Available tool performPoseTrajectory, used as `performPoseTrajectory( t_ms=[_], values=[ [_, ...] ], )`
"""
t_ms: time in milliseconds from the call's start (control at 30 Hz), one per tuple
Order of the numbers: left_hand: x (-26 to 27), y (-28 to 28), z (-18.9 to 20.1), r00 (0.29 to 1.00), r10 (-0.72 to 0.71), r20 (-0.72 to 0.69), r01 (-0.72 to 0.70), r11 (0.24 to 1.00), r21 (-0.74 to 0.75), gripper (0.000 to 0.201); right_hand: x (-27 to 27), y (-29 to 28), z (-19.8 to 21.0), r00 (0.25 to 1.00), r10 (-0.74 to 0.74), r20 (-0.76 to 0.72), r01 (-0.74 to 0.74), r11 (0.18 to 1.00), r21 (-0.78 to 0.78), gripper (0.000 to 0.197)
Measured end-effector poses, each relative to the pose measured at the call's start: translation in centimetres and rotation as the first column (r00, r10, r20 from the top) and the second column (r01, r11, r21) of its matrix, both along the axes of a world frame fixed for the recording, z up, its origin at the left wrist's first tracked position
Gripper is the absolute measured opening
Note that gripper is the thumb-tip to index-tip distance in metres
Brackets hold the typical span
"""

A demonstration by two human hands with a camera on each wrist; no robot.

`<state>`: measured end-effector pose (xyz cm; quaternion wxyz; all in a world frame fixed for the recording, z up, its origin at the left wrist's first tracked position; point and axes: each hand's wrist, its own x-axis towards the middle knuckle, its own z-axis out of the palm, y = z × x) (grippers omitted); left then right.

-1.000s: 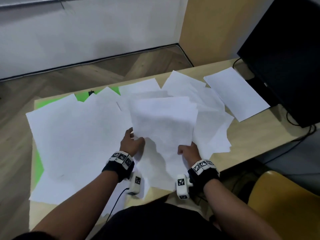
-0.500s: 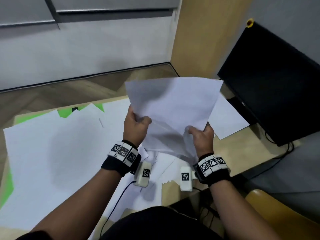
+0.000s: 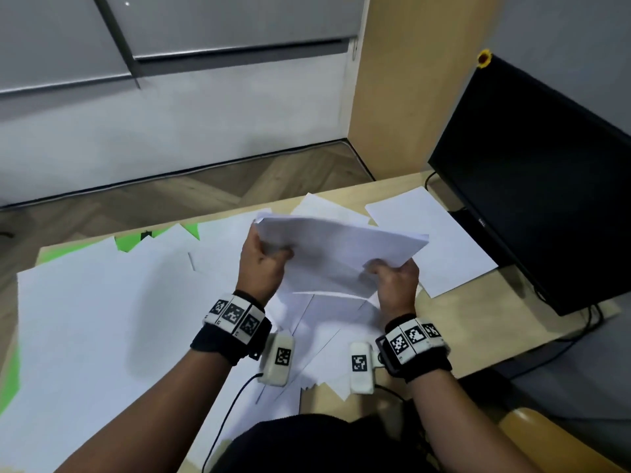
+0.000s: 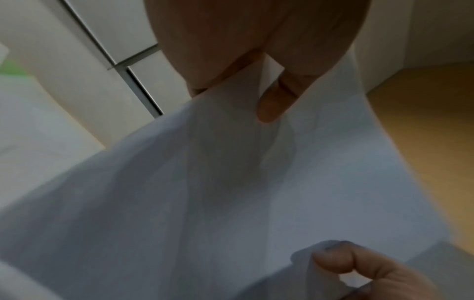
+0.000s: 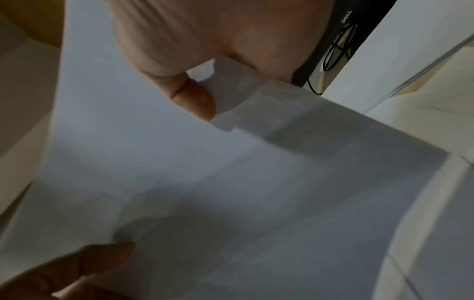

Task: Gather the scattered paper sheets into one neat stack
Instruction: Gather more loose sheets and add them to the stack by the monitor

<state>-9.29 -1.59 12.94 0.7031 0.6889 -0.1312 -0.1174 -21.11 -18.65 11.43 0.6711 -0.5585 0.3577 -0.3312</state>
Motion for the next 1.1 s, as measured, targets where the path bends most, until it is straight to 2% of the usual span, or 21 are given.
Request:
performPoseTrajectory(
  t_ms=[100,200,400,467,567,667,733,800,900,1000,1033,1100],
  values=[
    [0.3,-0.5,-2.0,0.99,-0.027,-0.139,0.046,0.989,0.14,0.037,0.1,-0.5,-2.2,0.988,0.072,-0.139,-0.069,0.997,0.028,0.02],
    [-0.4,-1.1,-4.0,0.974,0.014,-0.226,0.043,0.969,0.243,0.029,0.0,-1.1,-4.1,0.945,0.126,-0.301,-0.125,0.992,0.021,0.024],
    [-0.5,-2.5,-4.2,0.963,0.074,-0.26,-0.031,0.986,0.165,0.029,-0.5,-3.5,-4.2,0.95,0.161,-0.267,-0.169,0.986,-0.007,0.022],
    [-0.6,-2.9,-5.2,0.951,0.081,-0.298,-0.011,0.974,0.228,0.027,-0.7,-3.9,-5.4,0.902,0.232,-0.363,-0.23,0.972,0.051,0.02],
    [-0.6,-3.2,-7.2,0.935,0.091,-0.342,0.036,0.936,0.349,0.029,-0.9,-4.2,-7.1,0.859,0.273,-0.434,-0.218,0.961,0.171,0.023],
    [0.0,-3.5,-7.4,0.935,0.062,-0.35,0.081,0.922,0.378,0.032,-1.0,-4.5,-6.7,0.88,0.238,-0.412,-0.205,0.971,0.125,0.022],
    [0.2,-3.6,-6.9,0.925,0.026,-0.379,0.117,0.93,0.349,0.032,-1.3,-5.0,-6.5,0.9,0.207,-0.384,-0.185,0.978,0.094,0.032],
    [-0.2,-3.8,-6.7,0.907,-0.01,-0.421,0.165,0.928,0.333,0.028,-1.7,-5.0,-6.5,0.892,0.158,-0.423,-0.151,0.987,0.051,0.03],
    [-1.1,-3.3,-9.0,0.843,0.031,-0.536,0.201,0.907,0.37,0.031,-2.1,-4.2,-8.3,0.815,0.128,-0.566,-0.145,0.989,0.015,0.04],
    [-1.5,-2.7,-12.3,0.783,0.082,-0.616,0.236,0.878,0.418,0.031,-2.8,-2.8,-10.0,0.736,0.167,-0.656,-0.204,0.979,0.021,0.038],
    [-2.0,-2.8,-12.6,0.775,0.064,-0.629,0.277,0.86,0.429,0.025,-3.2,-2.4,-10.3,0.712,0.177,-0.68,-0.219,0.975,0.025,0.037],
    [-2.9,-2.9,-12.5,0.806,0.035,-0.591,0.309,0.827,0.47,0.011,-3.9,-1.8,-10.6,0.666,0.207,-0.717,-0.245,0.968,0.052,0.037]
  ],
)
